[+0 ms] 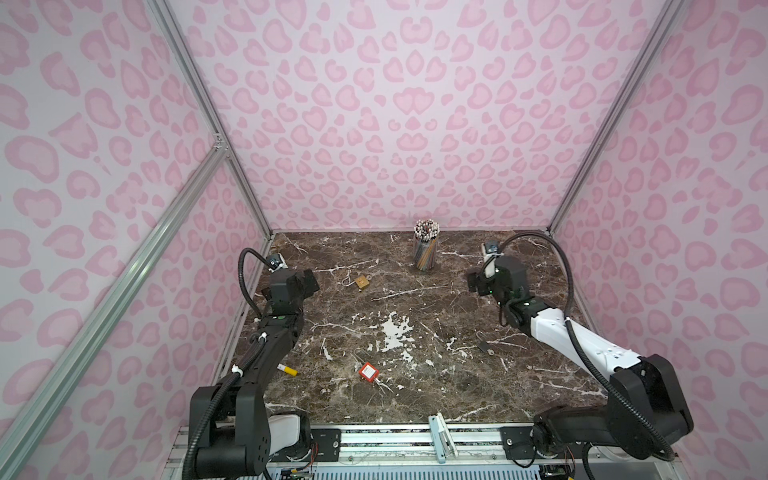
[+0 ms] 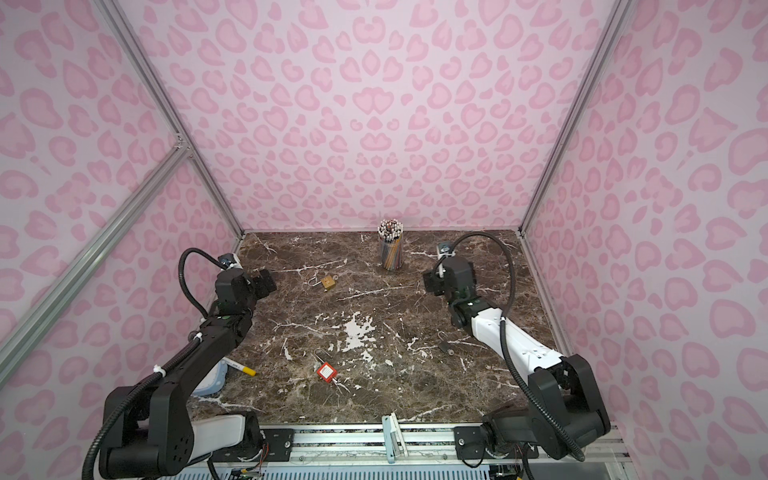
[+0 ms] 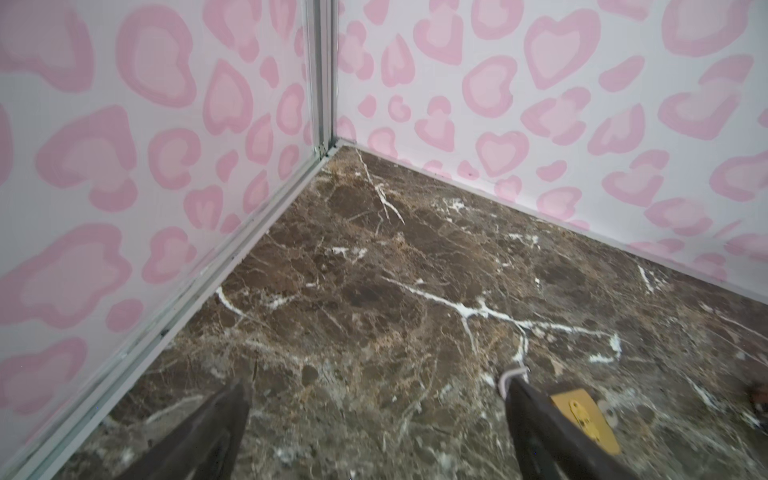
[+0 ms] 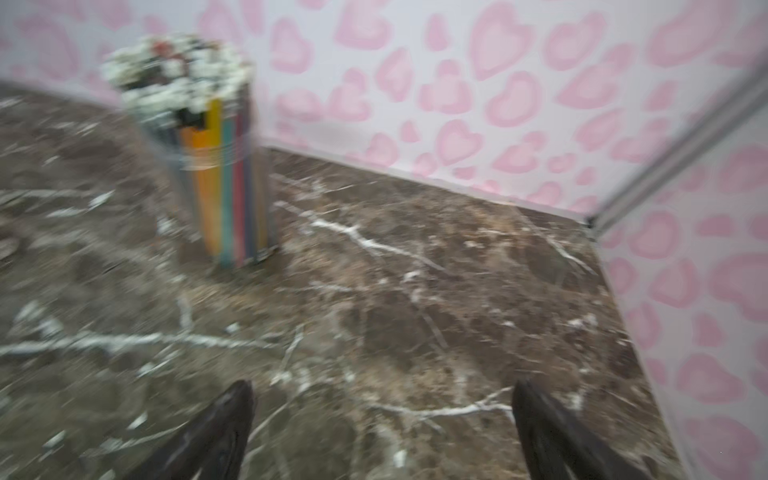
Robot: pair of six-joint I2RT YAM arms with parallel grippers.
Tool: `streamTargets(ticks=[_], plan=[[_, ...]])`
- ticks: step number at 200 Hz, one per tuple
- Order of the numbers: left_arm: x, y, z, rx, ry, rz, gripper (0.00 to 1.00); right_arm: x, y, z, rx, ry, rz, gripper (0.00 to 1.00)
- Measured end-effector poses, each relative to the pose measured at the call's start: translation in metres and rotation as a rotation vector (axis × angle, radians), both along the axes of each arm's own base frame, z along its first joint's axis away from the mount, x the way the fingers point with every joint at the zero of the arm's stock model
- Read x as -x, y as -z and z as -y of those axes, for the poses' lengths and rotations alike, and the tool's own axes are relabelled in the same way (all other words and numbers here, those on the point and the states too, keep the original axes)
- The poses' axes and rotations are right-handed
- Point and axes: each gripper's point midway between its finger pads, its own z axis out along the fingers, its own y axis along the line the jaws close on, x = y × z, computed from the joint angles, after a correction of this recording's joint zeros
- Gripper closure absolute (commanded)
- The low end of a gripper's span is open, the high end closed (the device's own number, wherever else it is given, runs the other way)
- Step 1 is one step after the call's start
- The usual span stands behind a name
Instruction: Lock with the key
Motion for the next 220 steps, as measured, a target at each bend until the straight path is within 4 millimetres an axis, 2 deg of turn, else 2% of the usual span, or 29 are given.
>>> streamTargets(ticks=[22, 43, 59, 85, 112, 137, 181, 220], plan=[[0.015, 0.004, 0.01, 0.084, 0.018, -0.07, 0.01, 0.044, 0.022, -0.089, 0.019, -0.251, -0.103, 0.01], [0.035, 0.016, 0.02, 0.164, 0.036, -0.149, 0.01, 0.089, 0.034, -0.152, 0.029, -0.446, -0.178, 0.01], [0.048, 0.024, 0.032, 0.223, 0.07, -0.2, 0.01, 0.117, 0.036, -0.187, 0.015, -0.553, -0.226, 0.03], [0.069, 0.041, 0.047, 0.31, 0.106, -0.275, 0.03, 0.151, 0.035, -0.225, -0.022, -0.663, -0.296, 0.06], [0.092, 0.069, 0.061, 0.421, 0.119, -0.35, 0.03, 0.183, 0.052, -0.251, -0.029, -0.76, -0.396, 0.12], [0.107, 0.091, 0.072, 0.519, 0.102, -0.406, 0.04, 0.208, 0.076, -0.257, -0.012, -0.824, -0.488, 0.16], [0.108, 0.092, 0.077, 0.559, 0.102, -0.409, 0.04, 0.217, 0.093, -0.28, 0.038, -0.88, -0.548, 0.23], [0.109, 0.089, 0.078, 0.573, 0.099, -0.394, 0.04, 0.223, 0.117, -0.283, 0.113, -0.909, -0.607, 0.27]])
